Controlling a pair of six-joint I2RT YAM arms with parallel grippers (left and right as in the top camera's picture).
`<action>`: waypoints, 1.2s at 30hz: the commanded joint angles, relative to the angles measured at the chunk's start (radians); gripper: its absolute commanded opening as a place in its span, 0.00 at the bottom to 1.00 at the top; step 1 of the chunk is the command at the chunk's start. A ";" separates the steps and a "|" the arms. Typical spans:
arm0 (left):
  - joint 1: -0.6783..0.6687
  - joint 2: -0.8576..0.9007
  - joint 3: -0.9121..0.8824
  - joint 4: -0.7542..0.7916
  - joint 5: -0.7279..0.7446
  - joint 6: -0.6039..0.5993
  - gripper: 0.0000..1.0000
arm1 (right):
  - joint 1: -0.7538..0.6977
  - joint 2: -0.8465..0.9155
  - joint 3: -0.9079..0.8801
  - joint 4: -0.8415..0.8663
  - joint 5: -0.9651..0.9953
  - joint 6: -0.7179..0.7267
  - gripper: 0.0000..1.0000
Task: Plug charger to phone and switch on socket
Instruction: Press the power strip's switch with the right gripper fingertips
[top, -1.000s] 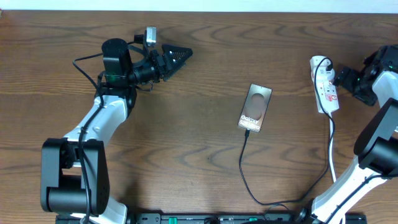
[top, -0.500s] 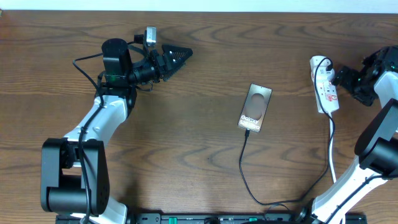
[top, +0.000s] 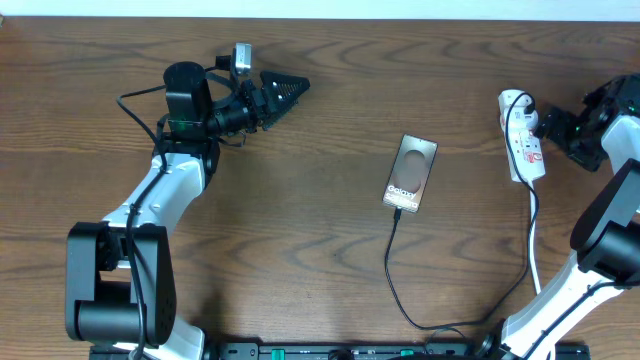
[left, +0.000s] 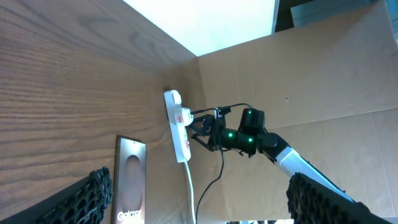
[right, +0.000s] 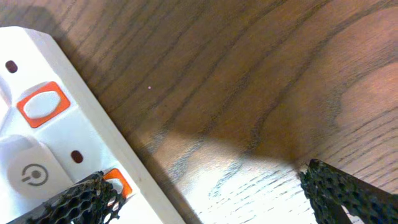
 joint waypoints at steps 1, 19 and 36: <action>0.002 -0.010 0.010 0.004 0.002 0.017 0.91 | 0.023 0.018 -0.057 -0.018 -0.015 -0.014 0.99; 0.002 -0.010 0.010 0.004 0.002 0.017 0.91 | 0.066 0.018 -0.061 -0.060 -0.015 -0.014 0.99; 0.002 -0.010 0.010 0.004 0.002 0.017 0.91 | 0.046 -0.016 -0.043 -0.134 0.164 -0.014 0.99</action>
